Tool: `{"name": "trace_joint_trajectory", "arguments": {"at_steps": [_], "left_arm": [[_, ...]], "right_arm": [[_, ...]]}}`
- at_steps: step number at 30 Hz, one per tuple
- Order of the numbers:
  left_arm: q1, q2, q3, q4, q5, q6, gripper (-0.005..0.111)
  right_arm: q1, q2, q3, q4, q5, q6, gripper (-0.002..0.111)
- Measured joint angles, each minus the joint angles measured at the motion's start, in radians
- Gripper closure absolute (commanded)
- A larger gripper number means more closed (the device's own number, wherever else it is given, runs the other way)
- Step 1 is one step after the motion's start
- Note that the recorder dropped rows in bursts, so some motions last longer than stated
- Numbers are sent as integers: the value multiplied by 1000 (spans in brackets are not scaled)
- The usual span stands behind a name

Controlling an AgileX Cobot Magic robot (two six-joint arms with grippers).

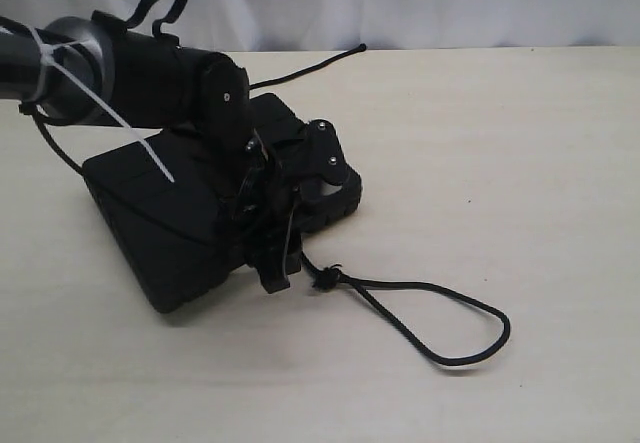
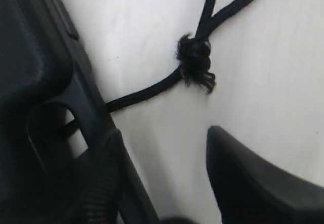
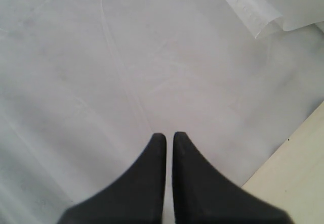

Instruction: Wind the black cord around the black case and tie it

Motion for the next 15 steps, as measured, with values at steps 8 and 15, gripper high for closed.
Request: {"name": "trace_joint_trajectory", "arguments": {"at_steps": [8, 15], "left_arm": [[-1, 16, -1, 26, -74, -32, 57], [-1, 64, -7, 179, -100, -183, 57]], "right_arm": [[0, 0, 0, 0, 20, 0, 104], [0, 0, 0, 0, 27, 0, 104]]}}
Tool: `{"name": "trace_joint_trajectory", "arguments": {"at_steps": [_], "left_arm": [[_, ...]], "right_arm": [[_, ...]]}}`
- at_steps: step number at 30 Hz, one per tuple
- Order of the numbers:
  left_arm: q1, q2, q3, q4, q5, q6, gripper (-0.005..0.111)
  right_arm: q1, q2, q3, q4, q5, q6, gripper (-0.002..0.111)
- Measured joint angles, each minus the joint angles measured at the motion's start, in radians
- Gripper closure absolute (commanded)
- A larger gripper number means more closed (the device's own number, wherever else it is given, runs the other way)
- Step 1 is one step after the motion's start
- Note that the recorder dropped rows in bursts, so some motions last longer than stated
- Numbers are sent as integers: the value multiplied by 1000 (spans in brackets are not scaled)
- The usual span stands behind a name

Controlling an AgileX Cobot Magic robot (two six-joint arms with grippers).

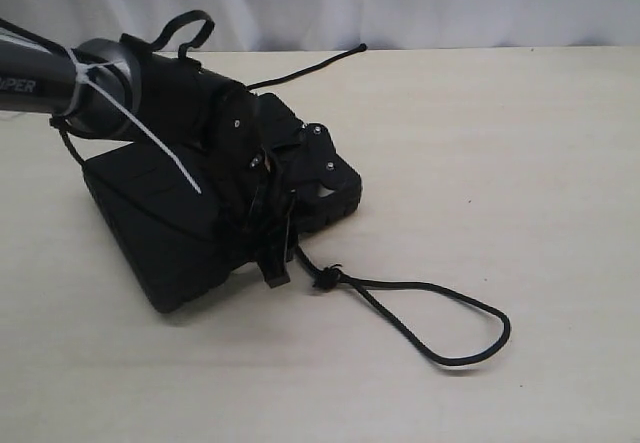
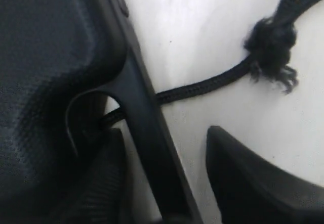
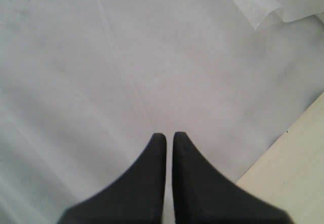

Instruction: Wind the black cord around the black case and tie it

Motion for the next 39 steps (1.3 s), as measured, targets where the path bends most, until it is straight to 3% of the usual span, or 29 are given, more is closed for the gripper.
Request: {"name": "trace_joint_trajectory", "arguments": {"at_steps": [3, 7, 8, 22, 30, 35, 39], "left_arm": [[-4, 2, 0, 92, 0, -114, 60], [-2, 2, 0, 81, 8, -136, 104], [-2, 2, 0, 75, 24, -151, 107], [-2, -207, 0, 17, 89, -153, 107], [-2, -302, 0, 15, 94, -148, 107], [-2, -312, 0, 19, 95, -144, 107], [-2, -315, 0, 36, 95, -142, 107]], "right_arm": [[0, 0, 0, 0, 4, 0, 104], [0, 0, 0, 0, 4, 0, 104], [0, 0, 0, 0, 4, 0, 104], [0, 0, 0, 0, 57, 0, 104], [0, 7, -183, 4, 253, -103, 103], [0, 136, -311, 29, 390, -221, 89], [0, 314, -402, 238, 503, -514, 75]]}}
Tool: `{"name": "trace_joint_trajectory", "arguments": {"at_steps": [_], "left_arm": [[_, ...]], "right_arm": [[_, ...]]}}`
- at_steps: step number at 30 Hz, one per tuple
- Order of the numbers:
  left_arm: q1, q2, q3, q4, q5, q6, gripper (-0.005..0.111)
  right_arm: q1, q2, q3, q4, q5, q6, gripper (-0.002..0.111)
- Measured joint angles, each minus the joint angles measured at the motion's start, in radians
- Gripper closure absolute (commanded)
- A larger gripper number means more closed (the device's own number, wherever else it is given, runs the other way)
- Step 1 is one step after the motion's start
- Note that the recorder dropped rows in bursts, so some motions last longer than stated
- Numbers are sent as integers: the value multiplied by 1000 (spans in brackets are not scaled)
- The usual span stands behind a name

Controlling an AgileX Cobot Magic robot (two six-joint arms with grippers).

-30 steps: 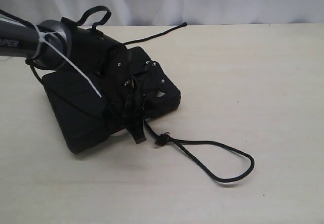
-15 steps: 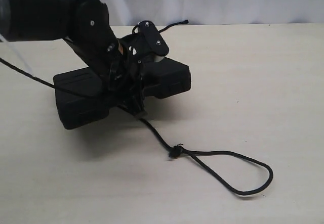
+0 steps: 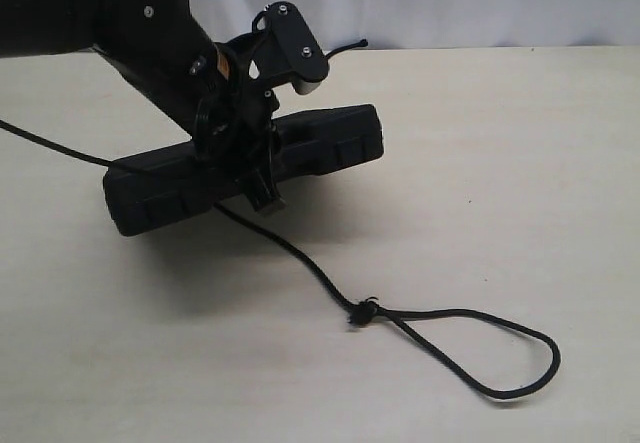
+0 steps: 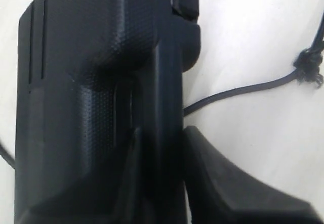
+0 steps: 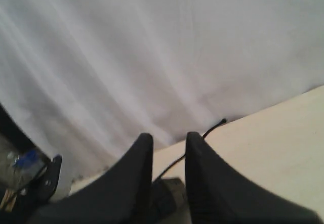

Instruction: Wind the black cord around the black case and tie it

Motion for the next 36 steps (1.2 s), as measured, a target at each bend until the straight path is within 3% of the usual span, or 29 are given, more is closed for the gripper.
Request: {"name": "trace_joint_trajectory", "arguments": {"at_steps": [5, 7, 11, 19, 25, 36], "left_arm": [[0, 0, 0, 20, 0, 2, 107], [0, 0, 0, 21, 0, 2, 107], [0, 0, 0, 23, 0, 2, 107], [0, 0, 0, 31, -13, 2, 107], [0, 0, -7, 45, -12, 2, 107], [0, 0, -60, 62, 69, 9, 107]], "right_arm": [[0, 291, -120, 416, 216, -630, 53], [0, 382, -158, 494, 281, -845, 45], [0, 581, -239, 540, 350, -1191, 35], [0, 857, -317, 547, 471, -1684, 34], [83, 987, -368, 463, 360, -1744, 34], [481, 1133, -426, -19, -132, -1744, 34]]}}
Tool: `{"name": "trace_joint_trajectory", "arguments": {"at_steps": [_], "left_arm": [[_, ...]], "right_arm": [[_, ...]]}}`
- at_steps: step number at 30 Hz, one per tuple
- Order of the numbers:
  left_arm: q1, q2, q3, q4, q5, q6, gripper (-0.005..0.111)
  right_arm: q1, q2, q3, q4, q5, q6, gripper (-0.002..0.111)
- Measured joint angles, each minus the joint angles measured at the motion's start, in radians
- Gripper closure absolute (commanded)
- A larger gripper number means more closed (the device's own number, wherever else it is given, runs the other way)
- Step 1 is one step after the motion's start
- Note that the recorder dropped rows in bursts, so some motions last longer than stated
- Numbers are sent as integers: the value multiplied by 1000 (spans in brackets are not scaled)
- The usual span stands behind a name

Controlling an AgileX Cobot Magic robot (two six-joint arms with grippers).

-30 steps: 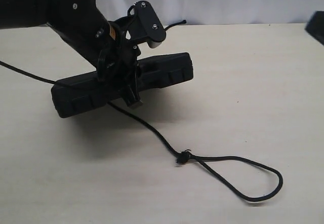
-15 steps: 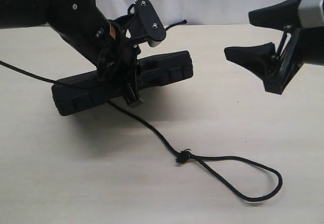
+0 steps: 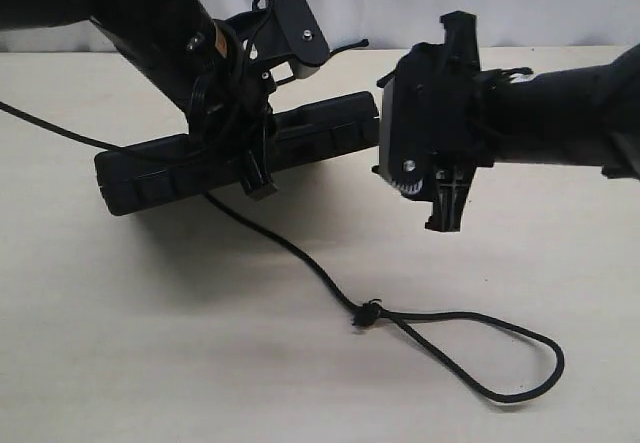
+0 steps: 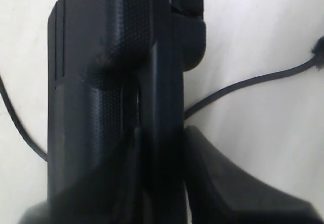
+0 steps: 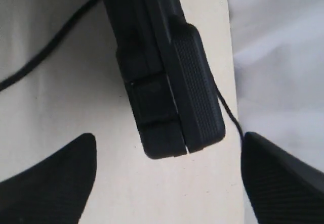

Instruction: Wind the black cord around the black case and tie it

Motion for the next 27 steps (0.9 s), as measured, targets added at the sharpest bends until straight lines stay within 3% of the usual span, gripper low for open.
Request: {"name": "trace_joint_trajectory", "arguments": {"at_steps": [8, 15, 27], "left_arm": [[0, -2, -1, 17, 17, 7, 107], [0, -2, -1, 33, 17, 8, 107], [0, -4, -1, 41, 17, 8, 107]], "right_arm": [[84, 131, 0, -155, -257, 0, 35], [87, 190, -6, -322, -347, 0, 35], [93, 209, -6, -416, -473, 82, 35]]}}
